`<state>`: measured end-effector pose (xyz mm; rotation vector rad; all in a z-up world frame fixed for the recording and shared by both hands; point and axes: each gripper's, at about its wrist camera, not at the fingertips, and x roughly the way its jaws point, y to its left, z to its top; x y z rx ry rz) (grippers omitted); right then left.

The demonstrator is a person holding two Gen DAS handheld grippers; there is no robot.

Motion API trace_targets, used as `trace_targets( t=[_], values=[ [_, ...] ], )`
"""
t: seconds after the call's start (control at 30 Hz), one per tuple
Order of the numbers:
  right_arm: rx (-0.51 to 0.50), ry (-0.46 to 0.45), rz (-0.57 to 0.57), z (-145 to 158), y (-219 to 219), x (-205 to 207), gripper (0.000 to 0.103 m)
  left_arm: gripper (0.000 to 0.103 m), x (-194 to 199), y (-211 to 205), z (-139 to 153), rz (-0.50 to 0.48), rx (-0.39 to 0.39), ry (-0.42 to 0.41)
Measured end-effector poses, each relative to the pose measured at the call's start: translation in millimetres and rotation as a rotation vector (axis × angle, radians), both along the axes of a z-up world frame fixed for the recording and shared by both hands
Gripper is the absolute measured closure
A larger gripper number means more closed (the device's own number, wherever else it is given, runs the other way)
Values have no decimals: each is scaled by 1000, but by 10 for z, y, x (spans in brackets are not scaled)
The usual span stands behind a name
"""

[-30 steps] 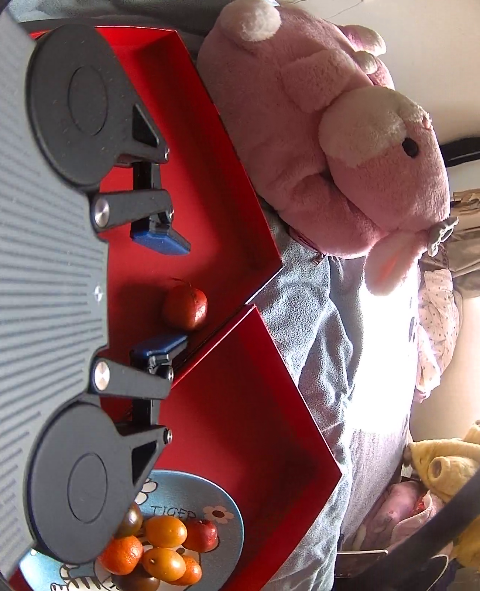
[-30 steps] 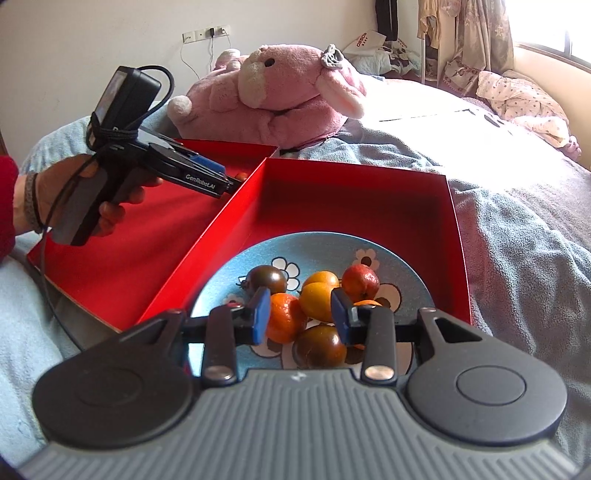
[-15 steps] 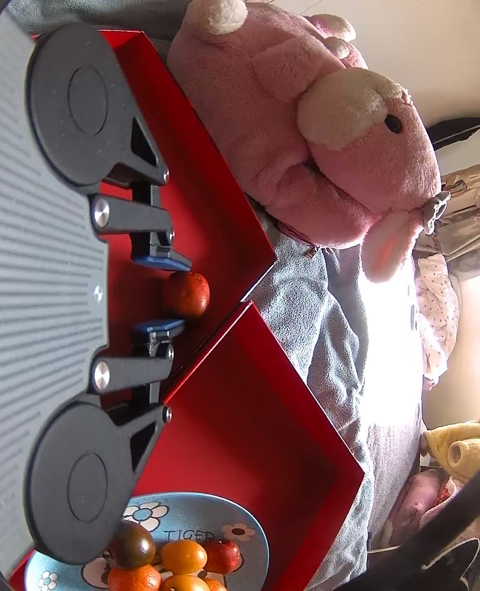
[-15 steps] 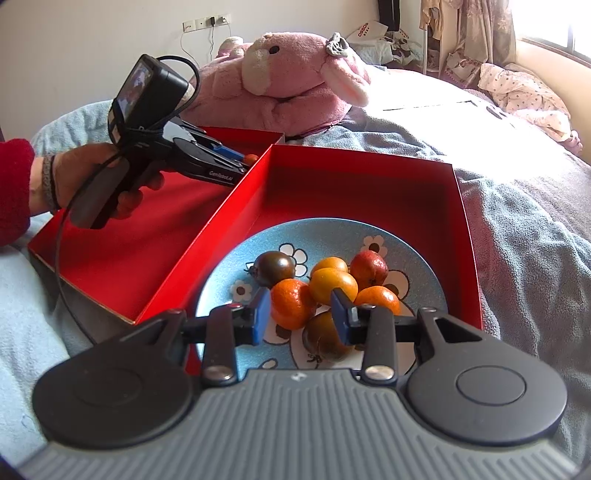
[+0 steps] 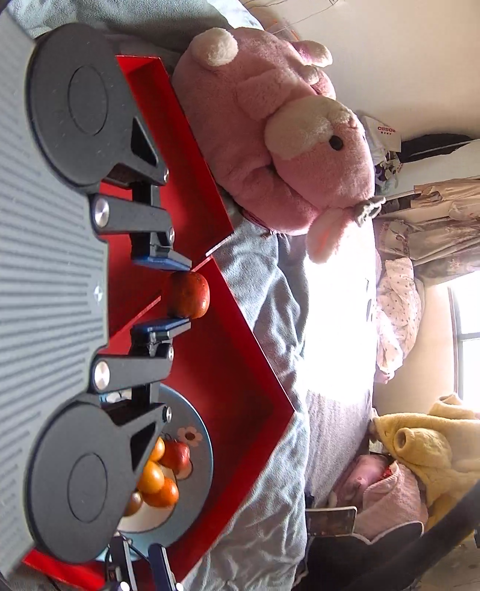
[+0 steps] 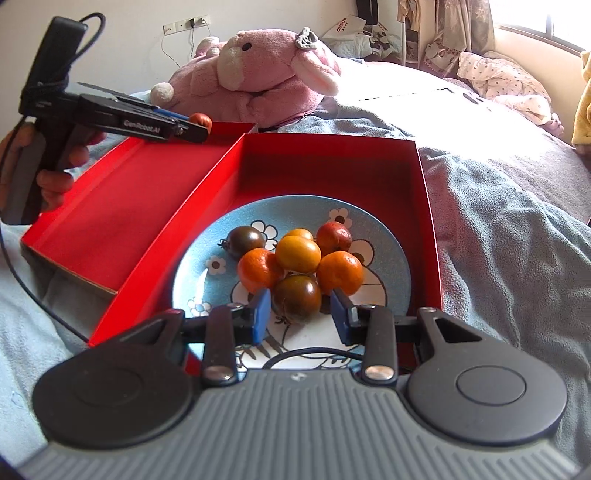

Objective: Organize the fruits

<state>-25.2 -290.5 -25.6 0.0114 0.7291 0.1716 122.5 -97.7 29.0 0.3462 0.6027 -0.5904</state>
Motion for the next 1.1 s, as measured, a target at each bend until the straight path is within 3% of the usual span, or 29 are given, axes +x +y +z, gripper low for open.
trace_targets(
  t=[0.1, 0.27, 0.6, 0.8, 0.97, 1.1],
  values=[
    [1, 1, -18, 0, -59, -57, 64, 71, -178, -228, 37, -36, -25, 16],
    [-13, -2, -29, 50, -144, -143, 64, 71, -409, -540, -192, -52, -35, 100],
    [-5, 10, -69, 25, -268, -188, 64, 71, -721, -641, -504, -62, -8, 223],
    [10, 10, -78, 50, -261, -239, 64, 70, -832, -662, -542, -30, 36, 228],
    [62, 6, -117, 132, -322, -321, 64, 52, -937, -636, -443, -8, 27, 214],
    [102, -11, -149, 223, -333, -417, 48, 51, -1107, -590, -288, 24, -4, 205]
  ],
)
